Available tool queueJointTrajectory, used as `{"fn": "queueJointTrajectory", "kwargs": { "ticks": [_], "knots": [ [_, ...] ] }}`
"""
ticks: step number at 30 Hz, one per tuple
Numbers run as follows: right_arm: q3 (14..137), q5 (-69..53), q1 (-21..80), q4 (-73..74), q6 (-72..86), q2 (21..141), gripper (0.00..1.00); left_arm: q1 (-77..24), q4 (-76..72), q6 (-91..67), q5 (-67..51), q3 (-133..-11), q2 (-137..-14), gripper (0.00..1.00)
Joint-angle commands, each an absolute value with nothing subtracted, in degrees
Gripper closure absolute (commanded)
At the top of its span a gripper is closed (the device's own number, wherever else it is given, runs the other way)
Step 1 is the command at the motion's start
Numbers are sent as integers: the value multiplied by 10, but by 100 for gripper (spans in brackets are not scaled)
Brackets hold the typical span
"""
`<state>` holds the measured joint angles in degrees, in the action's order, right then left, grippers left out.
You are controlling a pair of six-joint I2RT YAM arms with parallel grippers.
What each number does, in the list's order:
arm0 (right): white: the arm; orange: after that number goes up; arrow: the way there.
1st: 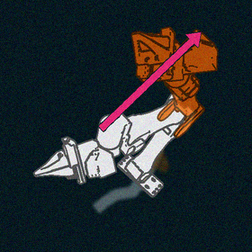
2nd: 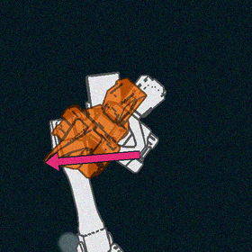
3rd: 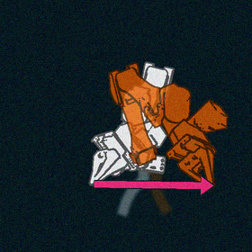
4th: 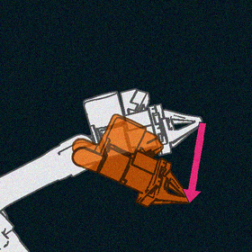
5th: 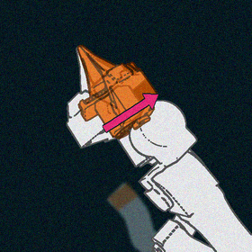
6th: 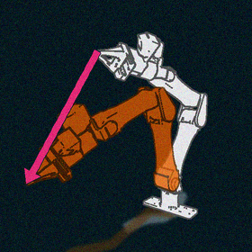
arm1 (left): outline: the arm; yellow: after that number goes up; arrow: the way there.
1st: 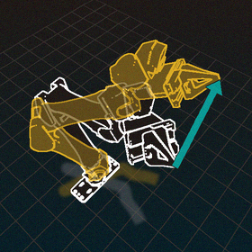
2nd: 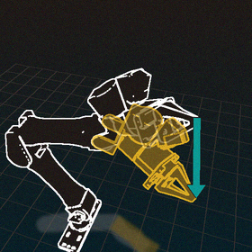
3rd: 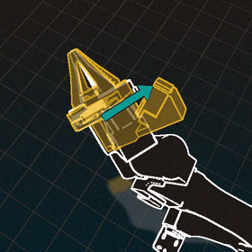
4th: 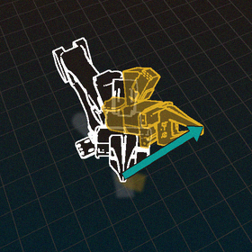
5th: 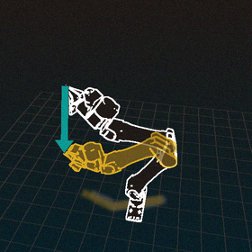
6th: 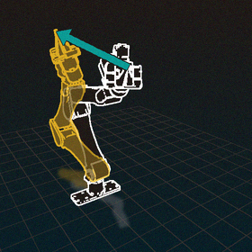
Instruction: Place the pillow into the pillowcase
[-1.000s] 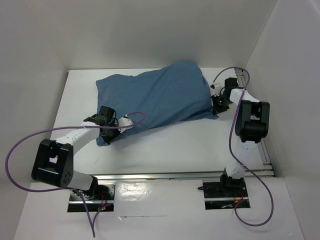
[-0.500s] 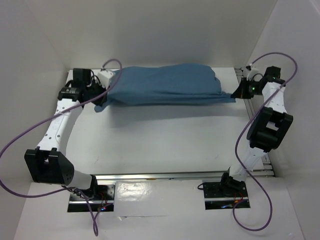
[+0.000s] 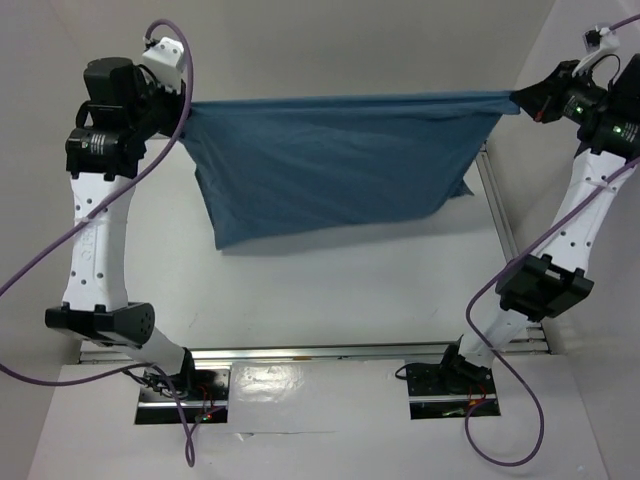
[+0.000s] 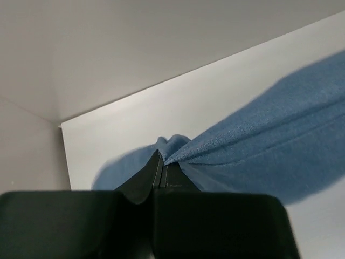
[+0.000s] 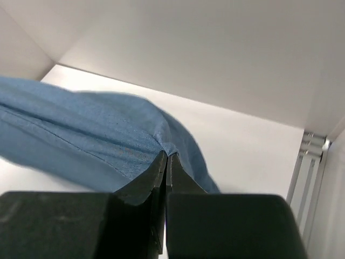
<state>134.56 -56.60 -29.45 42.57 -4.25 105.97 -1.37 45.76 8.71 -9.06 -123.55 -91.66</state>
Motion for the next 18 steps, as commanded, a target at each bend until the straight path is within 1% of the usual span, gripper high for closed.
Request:
{"fn": "queueJointTrajectory", "kwargs": {
  "ticks": [1,3,4,5,6,7,9,10,12,14,18],
  "knots": [
    [1245,-525,-332,311,-17,995,100,-10,450,91,14,-1202,-868,100],
    [1251,-543,-337,318,-17,987,100,-10,450,97,-1,-1195,-853,100],
    [1252,-552,-331,331,-31,982,100,-31,433,104,19,-1181,-831,100],
    [1244,-552,-330,337,-38,982,100,-32,433,104,19,-1147,-819,100],
    [1244,-545,-330,337,-38,976,100,-32,433,104,12,-1140,-811,100],
    [1254,-561,-339,326,-15,966,100,-53,443,105,18,-1132,-804,100],
    [1249,-568,-345,326,-15,948,100,-59,435,85,26,-1093,-762,100],
    [1234,-587,-352,302,-21,918,100,-68,435,78,21,-1082,-748,100],
    [1180,-592,-358,286,-28,882,100,-76,429,72,53,-1043,-699,100],
    [1140,-599,-372,275,-40,823,100,-81,445,66,53,-1043,-680,100],
    [1007,-631,-372,289,-68,731,100,-81,468,61,45,-1017,-642,100]
  ]
}}
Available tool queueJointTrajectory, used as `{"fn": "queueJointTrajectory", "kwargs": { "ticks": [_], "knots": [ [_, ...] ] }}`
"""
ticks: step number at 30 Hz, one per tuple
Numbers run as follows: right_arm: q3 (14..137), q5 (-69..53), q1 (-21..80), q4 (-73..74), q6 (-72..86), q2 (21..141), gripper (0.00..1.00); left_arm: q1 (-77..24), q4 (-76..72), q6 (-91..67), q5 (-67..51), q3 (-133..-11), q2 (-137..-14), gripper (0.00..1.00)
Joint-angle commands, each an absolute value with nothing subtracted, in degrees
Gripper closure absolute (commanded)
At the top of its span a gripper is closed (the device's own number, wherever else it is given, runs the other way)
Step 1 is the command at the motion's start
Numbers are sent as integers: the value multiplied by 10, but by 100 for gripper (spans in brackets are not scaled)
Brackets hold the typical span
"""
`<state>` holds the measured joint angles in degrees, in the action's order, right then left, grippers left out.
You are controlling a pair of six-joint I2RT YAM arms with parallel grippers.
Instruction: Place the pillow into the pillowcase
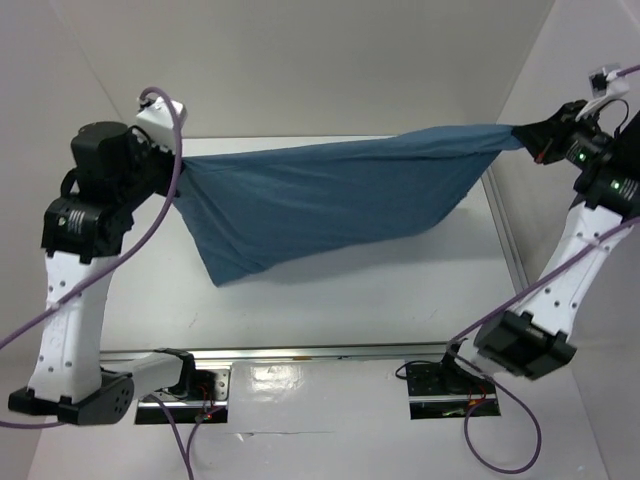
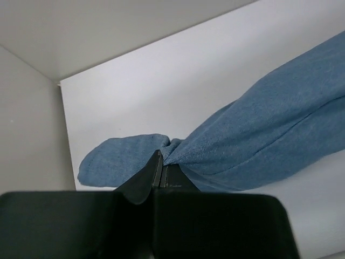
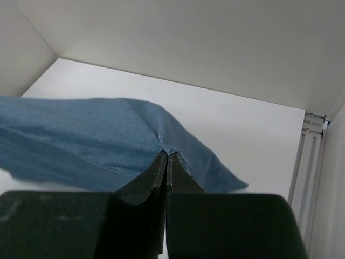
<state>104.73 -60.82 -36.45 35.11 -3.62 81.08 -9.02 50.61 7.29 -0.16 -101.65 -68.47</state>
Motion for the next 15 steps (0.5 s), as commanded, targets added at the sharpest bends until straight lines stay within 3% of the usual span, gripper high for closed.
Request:
{"fn": "queueJointTrajectory", "kwargs": {
  "ticks": [1,15],
  "knots": [
    [988,-639,-372,296,-78,703,100,-81,468,66,45,-1017,-635,100],
    [948,-563,-372,248,-35,635,100,-81,466,66,52,-1044,-629,100]
  ]
}}
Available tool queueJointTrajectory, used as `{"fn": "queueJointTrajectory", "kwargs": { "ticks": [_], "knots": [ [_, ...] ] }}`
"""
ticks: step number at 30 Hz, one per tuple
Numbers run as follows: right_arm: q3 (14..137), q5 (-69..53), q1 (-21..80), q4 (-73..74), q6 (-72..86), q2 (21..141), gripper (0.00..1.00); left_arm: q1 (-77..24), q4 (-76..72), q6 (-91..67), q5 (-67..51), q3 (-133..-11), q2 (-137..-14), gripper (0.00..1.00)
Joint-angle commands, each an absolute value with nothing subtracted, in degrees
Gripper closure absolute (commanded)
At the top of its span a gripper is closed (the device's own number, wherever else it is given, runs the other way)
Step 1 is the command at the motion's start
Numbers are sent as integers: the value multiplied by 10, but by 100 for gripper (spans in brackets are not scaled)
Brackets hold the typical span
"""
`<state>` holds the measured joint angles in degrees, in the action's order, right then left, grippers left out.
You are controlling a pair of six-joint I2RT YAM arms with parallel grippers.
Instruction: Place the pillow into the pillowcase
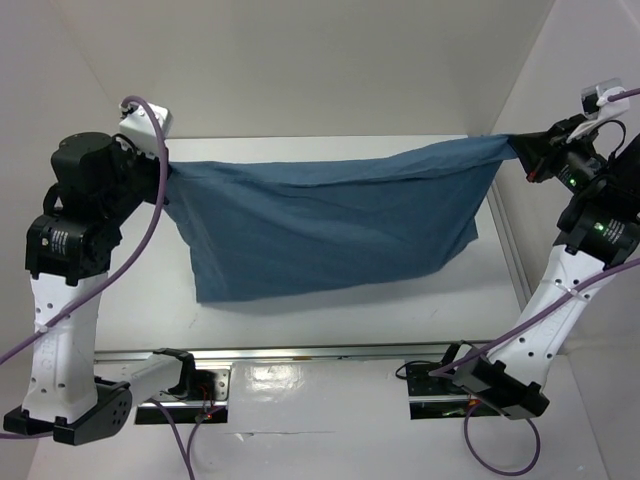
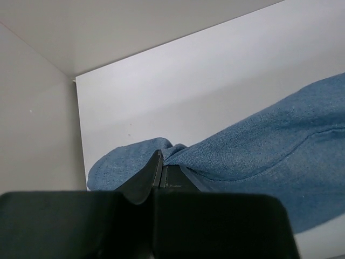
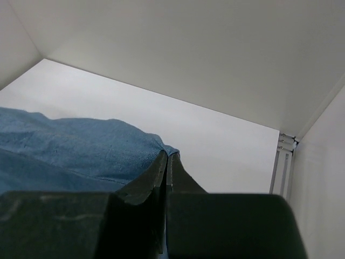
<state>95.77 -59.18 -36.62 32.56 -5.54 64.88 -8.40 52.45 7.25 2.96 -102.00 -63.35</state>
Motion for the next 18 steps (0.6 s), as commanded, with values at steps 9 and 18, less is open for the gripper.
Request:
{"fn": "queueJointTrajectory", "kwargs": {
  "ticks": [9,18],
  "knots": [
    [923,-556,-359,232,51,777,100,-76,376,48,11,-925,-669,100],
    [984,-519,-265,217,123,971,100,-34,288,4,-58,-853,-797,100]
  ]
}}
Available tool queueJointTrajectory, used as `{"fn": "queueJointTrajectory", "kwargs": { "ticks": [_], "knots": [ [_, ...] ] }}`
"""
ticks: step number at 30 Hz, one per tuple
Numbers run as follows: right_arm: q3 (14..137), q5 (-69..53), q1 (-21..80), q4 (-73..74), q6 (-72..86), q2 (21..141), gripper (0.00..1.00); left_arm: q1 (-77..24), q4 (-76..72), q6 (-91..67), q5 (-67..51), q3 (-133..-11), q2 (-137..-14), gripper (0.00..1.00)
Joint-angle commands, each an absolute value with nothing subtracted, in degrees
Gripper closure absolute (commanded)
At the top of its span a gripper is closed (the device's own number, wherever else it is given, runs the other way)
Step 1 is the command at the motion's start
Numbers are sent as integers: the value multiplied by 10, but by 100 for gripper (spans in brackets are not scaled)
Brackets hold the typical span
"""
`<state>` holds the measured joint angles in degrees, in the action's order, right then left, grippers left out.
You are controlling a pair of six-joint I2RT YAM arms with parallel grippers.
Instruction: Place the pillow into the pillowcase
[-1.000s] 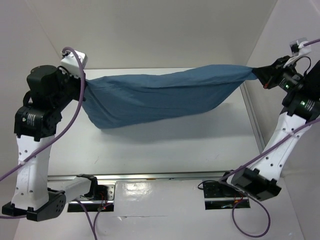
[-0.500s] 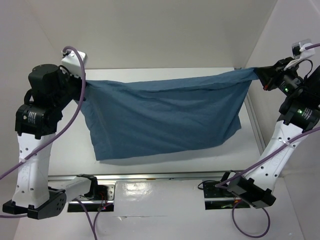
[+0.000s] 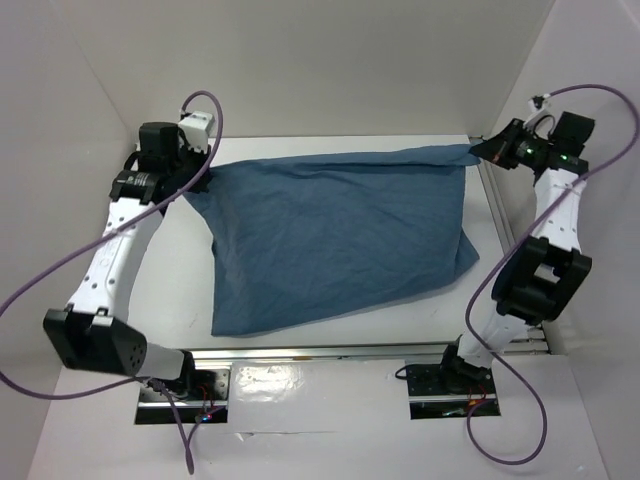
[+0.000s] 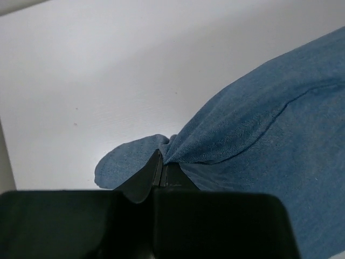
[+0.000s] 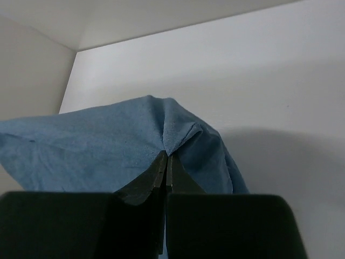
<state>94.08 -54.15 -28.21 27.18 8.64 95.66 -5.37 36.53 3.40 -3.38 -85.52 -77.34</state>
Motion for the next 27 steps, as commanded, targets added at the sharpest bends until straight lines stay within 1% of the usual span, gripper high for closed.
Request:
{"fn": "queueJointTrajectory", "kwargs": {
  "ticks": [1,5,8,10,11,18,21,22,23,24,25,26,27],
  "knots": [
    [984,-512,-250,197,132,993,100,-34,279,-2,-65,-846,-808,100],
    [1023,-504,-232,191,137,1053,100,-29,211,-1,-65,-832,-854,100],
    [1049,-522,-232,175,163,1098,100,-15,173,-1,-54,-847,-908,100],
    [1067,-522,-227,166,163,1117,100,-7,166,4,-54,-877,-940,100],
    [1073,-522,-222,157,169,1138,100,0,160,4,-54,-888,-975,100],
    [1143,-518,-211,140,192,1227,100,18,171,18,-39,-1060,-1126,100],
    [1163,-499,-206,134,192,1245,100,18,171,26,-17,-1097,-1161,100],
    [1163,-492,-200,134,192,1254,97,18,171,33,-11,-1106,-1170,95],
    [1169,-484,-200,134,192,1254,89,18,171,39,-11,-1119,-1179,87],
    [1169,-469,-200,141,186,1262,71,18,183,40,-1,-1129,-1186,66],
    [1169,-463,-200,142,185,1262,65,18,183,45,15,-1135,-1192,52],
    [1169,-457,-200,147,179,1262,60,18,188,50,23,-1136,-1192,41],
    [1169,-446,-200,153,171,1262,56,18,188,50,41,-1136,-1192,23]
  ]
}}
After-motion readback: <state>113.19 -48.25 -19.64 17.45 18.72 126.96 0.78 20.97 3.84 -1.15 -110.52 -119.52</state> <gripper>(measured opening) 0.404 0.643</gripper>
